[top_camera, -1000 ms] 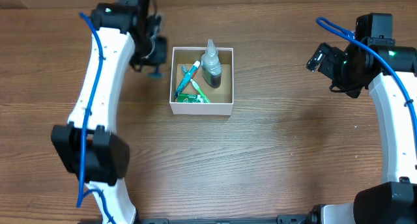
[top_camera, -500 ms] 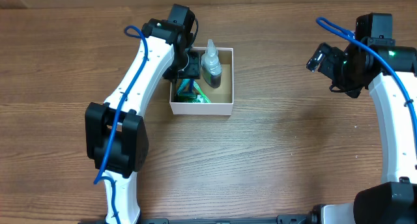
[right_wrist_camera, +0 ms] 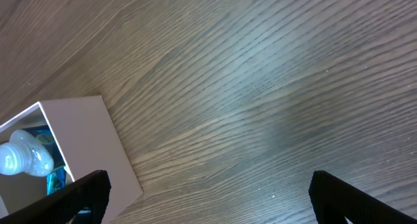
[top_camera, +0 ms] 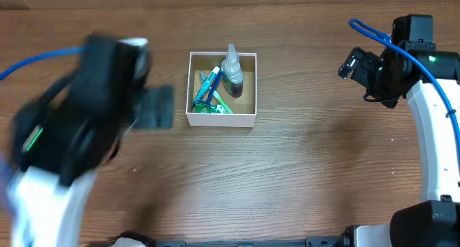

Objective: Pack container
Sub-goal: 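Carry the razor over the box and drop it inside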

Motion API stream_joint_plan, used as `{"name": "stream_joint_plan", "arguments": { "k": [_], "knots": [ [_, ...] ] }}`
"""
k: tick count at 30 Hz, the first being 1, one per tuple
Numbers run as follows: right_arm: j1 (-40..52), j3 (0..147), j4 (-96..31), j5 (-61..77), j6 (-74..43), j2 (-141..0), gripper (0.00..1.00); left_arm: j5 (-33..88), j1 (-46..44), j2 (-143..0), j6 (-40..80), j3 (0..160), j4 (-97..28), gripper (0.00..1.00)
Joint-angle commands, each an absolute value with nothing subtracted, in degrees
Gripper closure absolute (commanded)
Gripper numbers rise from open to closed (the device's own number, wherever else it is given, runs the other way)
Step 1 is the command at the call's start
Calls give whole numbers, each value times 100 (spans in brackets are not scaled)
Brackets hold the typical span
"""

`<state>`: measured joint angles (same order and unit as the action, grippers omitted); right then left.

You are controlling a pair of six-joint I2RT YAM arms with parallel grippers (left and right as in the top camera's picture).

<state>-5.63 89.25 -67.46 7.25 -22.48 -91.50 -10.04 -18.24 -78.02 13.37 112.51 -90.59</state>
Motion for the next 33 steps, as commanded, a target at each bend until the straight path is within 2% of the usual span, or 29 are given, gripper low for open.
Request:
{"name": "stream_joint_plan", "arguments": {
  "k": [1, 5, 9, 13, 16, 19, 26, 30, 33],
  "knots": [
    [-572, 9008, -6722, 716, -2276, -9098, 0, -869, -1804, -6438, 1487, 11236, -9118, 0],
    [-572, 9008, -6722, 718, -2276, -9098, 0, -773, -1802, -4703, 1509, 11218, -9192, 0],
    [-572, 9008, -6722, 718, -2276, -9098, 0, -725, -1802, -3844, 1452, 11220, -9397, 0],
    [-572, 9008, -6722, 718, -2276, -9098, 0, -1004, -1802, -3487, 1323, 11059, -9483, 0],
    [-572, 9008, -6722, 716, -2276, -9098, 0, -1186, -1802, -3479, 1334, 10272, -9568, 0],
    [-572, 9008, -6722, 718, -2276, -9098, 0, -1208, -1804, -3479, 1328, 9074, -8777, 0],
    [-572, 9008, -6722, 718, -2276, -9098, 0, -1090, -1732, -3374, 1142, 6366, -5889, 0],
    [-572, 9008, -6722, 716, -2276, -9098, 0, -613, -1087, -2657, 1135, 4705, -4593, 0],
    [-572, 9008, -6722, 718, -2276, -9098, 0, -401, -648, -1918, 1140, 3798, -4219, 0]
  ]
}}
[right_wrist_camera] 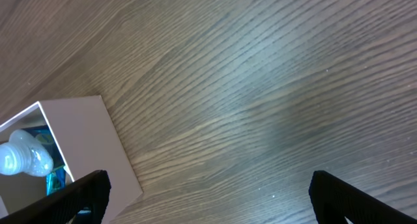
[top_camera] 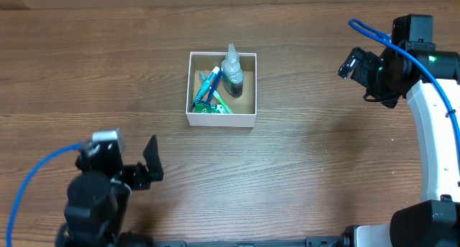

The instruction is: Pack container

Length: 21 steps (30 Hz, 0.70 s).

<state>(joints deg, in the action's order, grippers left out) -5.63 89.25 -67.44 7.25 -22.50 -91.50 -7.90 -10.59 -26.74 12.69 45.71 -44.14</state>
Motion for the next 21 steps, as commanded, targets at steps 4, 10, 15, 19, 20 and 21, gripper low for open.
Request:
{"name": "stream_joint_plan", "arguments": {
  "k": [4, 10, 15, 19, 20, 21],
  "knots": [
    [-572, 9008, -6722, 718, -2276, -9098, 0, -436, -432, -882, 1135, 2794, -4206, 0],
    [-572, 9008, -6722, 718, -2276, -9098, 0, -301, -403, -130, 1597, 1570, -3798, 0],
    [-572, 9008, -6722, 718, -2276, -9098, 0, -296, -403, -19, 1826, 1048, -3387, 0],
    [-572, 9008, -6722, 718, -2276, -9098, 0, -298, -403, -19, 1822, 880, -3428, 0],
    [-572, 9008, -6722, 718, -2276, -9098, 0, -301, -403, -19, 1822, 878, -3435, 0],
    [-572, 9008, -6722, 718, -2276, -9098, 0, -298, -403, -19, 1822, 878, -3437, 0]
  ]
}}
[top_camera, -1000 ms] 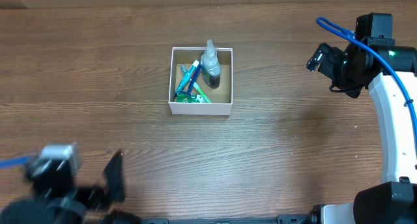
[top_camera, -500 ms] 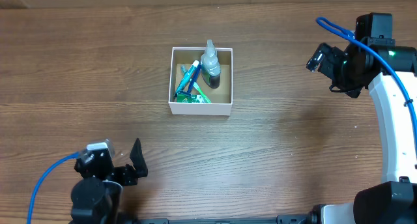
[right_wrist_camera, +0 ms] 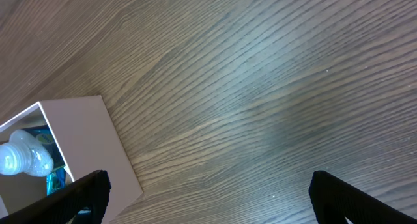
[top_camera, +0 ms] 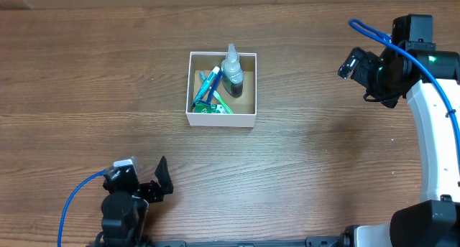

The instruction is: Pack container

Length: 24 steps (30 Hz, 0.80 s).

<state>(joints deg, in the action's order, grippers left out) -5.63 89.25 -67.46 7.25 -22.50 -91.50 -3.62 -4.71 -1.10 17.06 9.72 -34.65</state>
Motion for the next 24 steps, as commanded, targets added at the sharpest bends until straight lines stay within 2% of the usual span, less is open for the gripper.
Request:
{"name": "stream_joint_plan", "arguments": {
  "k": [1, 17, 22, 24],
  "knots": [
    [-572, 9008, -6722, 718, -2276, -9098, 0, -298, -403, -19, 1822, 880, -3439, 0],
    [-572, 9006, -6720, 657, -2248, -8986, 0, -298, -403, -21, 1822, 880, -3441, 0],
    [-491, 8997, -6930, -996, -2158, -7874, 0, -298, -403, -21, 1822, 880, -3441, 0],
    [-434, 8995, -6803, -1031, -1487, -7321, 0, -298, -403, -21, 1822, 880, -3441, 0]
  ]
}}
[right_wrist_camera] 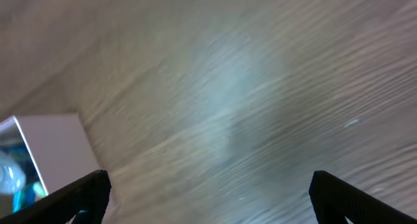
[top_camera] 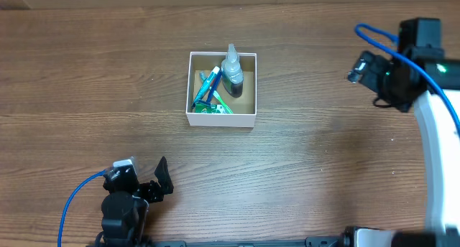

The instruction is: Pack container

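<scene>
A white open box (top_camera: pixel 244 118) stands mid-table. Inside it are a clear bottle with dark liquid (top_camera: pixel 232 69) and blue and green packets (top_camera: pixel 208 95). My right gripper (top_camera: pixel 357 67) hangs at the right, well apart from the box. In the blurred right wrist view it (right_wrist_camera: pixel 208 183) is open over bare wood, and the box (right_wrist_camera: pixel 49 149) shows at the left edge. My left gripper (top_camera: pixel 162 181) is folded back at the near left edge, far from the box. Its jaws are too small to read.
Wooden table (top_camera: pixel 323 168) all around the box. A blue cable (top_camera: pixel 79 197) loops by the left arm's base, and another (top_camera: pixel 374 33) above the right wrist.
My right arm has shifted slightly to the right, and its wrist view is now blurred with the box nearer the left edge. The left arm has not moved.
My left arm was a large blur just left of the box. Then it stood at the lower left, then folded at the near edge, where it stays. The box's contents look the same throughout. The right arm held still until now.
</scene>
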Motion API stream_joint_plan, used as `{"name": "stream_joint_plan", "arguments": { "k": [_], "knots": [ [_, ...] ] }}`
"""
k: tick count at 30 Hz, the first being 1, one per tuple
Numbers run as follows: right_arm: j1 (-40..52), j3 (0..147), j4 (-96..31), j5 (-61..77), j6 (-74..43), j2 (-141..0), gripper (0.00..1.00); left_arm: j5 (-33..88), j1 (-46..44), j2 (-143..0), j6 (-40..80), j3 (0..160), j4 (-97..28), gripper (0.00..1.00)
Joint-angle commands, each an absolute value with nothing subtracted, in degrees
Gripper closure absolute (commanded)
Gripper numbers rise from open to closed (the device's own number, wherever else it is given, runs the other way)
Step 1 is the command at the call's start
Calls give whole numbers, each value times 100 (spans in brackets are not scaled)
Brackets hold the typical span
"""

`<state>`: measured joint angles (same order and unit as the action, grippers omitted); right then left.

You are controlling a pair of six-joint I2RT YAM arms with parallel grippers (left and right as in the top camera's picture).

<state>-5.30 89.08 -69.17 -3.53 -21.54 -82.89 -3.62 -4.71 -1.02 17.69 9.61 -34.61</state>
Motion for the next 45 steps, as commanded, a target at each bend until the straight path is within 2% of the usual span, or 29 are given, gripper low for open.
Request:
{"name": "stream_joint_plan", "arguments": {
  "k": [1, 6, 13, 19, 30, 45],
  "knots": [
    [-405, 8982, -6720, -1026, -1074, -7032, 0, -298, -403, -21, 1822, 880, -3441, 0],
    [-338, 7874, -6018, -792, -38, -5376, 0, -298, -403, -21, 1822, 880, -3441, 0],
    [-338, 4340, -4545, -338, -19, -2661, 0, -298, -403, -21, 1822, 880, -3441, 0],
    [-338, 2620, -4115, -224, -16, -1258, 0, -298, -403, -21, 1822, 880, -3441, 0],
    [-338, 1413, -3726, -117, -23, -58, 0, -298, -403, -21, 1822, 880, -3441, 0],
    [-338, 1227, -4132, -117, -38, -16, 0, -298, -403, -21, 1822, 880, -3441, 0]
  ]
}}
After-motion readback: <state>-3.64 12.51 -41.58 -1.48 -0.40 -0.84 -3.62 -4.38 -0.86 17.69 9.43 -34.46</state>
